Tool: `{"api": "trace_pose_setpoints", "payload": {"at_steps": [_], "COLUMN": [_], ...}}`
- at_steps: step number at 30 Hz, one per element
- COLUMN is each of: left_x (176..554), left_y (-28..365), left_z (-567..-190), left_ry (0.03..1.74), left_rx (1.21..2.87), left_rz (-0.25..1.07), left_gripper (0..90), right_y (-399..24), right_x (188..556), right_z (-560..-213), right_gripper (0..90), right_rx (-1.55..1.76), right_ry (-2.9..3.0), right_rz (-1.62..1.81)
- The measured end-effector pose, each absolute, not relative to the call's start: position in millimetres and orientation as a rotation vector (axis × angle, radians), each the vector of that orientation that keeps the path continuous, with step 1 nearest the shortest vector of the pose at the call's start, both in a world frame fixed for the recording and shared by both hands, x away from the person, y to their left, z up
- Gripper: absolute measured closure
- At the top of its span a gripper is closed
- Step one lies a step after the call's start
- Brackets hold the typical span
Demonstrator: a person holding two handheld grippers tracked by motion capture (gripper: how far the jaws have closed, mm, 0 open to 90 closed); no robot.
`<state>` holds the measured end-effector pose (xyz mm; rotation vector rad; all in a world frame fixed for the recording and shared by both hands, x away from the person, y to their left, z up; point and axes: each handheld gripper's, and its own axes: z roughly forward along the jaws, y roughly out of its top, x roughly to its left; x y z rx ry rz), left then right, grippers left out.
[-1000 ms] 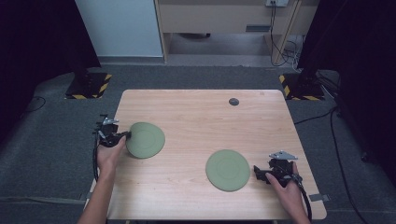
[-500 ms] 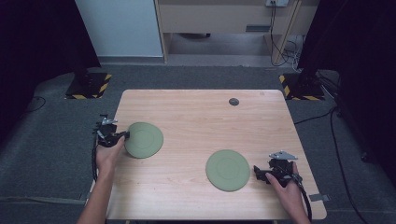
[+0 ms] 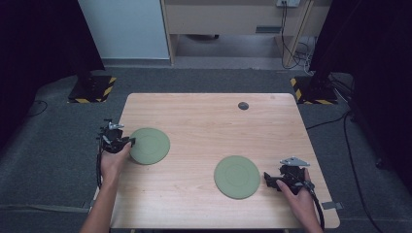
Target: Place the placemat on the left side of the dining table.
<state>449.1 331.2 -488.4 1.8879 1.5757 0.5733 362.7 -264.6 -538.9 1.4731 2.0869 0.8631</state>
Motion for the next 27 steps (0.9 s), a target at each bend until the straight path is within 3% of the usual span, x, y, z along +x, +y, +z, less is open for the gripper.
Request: {"api": "trace_pose_setpoints", "payload": {"at_steps": [4, 13, 17, 21, 27], "left_x": [451.9, 458.5, 459.8, 461.2, 462.8], "left_y": [327.9, 313.6, 310.3, 307.0, 294.3], "left_z": [-484.6, -478.7, -477.3, -476.5, -472.7], "left_ry": [1.583, 1.552, 1.554, 1.555, 1.529], "left_rx": [1.896, 1.891, 1.878, 1.823, 1.861], "left_rz": [0.601, 0.554, 0.544, 0.446, 0.445], "left_gripper": [37.0, 15.3, 11.1, 5.9, 4.6], "right_y": [-264.6, -264.6, -264.6, -264.6, -264.6], "right_x": [362.7, 362.7, 362.7, 362.7, 362.8], "right_z": [-538.9, -539.0, -538.9, -538.9, -538.9], "right_gripper": [0.8, 0.8, 0.8, 0.8, 0.8], "right_rx": [1.473, 1.473, 1.473, 1.473, 1.473], "right_ry": [2.087, 2.087, 2.087, 2.087, 2.087], "right_rz": [0.863, 0.863, 0.863, 0.863, 0.864]}}
